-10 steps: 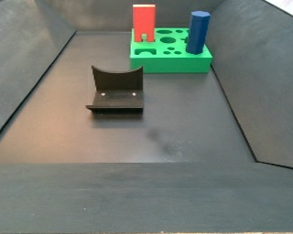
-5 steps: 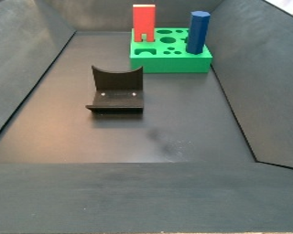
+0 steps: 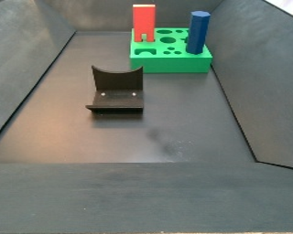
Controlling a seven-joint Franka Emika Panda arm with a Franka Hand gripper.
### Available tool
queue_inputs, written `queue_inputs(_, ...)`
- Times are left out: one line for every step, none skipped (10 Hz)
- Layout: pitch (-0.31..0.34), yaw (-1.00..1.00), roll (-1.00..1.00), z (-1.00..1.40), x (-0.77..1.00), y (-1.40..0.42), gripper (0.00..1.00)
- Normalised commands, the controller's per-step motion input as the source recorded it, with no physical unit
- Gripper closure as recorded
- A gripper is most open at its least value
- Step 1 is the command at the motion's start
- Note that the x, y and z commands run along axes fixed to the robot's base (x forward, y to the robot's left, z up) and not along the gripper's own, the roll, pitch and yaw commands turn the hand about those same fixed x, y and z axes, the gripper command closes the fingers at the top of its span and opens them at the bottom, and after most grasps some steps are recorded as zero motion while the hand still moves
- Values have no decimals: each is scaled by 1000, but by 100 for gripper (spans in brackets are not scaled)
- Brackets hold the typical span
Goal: Pick up the star object. Move up. Place the star object on the fixture. Regrasp the star object. Move to above the board. Insert the star object.
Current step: Insert the star object.
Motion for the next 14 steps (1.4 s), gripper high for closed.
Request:
queue_inputs(-147, -360, -230, -180, -131, 131, 100)
queue_inputs(-151, -357, -220, -171, -146, 120, 100)
queue_inputs(-164, -323, -193, -177, -183, 77, 100)
queue_inputs(-136, -254, -141, -154, -171, 54, 100)
queue_inputs(-111, -151, -31, -166, -231, 0, 100)
queue_inputs(-140, -157, -26, -177, -254, 0, 100)
queue_inputs(-139, -163, 0, -209, -280, 0, 100)
queue_inputs(-134, -160, 0, -200, -289, 0, 100)
queue_inputs(-144, -237, -27, -183, -269, 0, 100)
queue_inputs(-163, -257, -54, -209, -286, 0, 100)
queue_inputs(-133, -206, -40, -163, -263, 0, 100)
queue_inputs(-117, -157, -3, -146, -229, 0, 100)
queue_inputs(-131, -117, 0, -191, -251, -91, 100)
queue_inputs(-150, -191, -11, -183, -283, -109, 100)
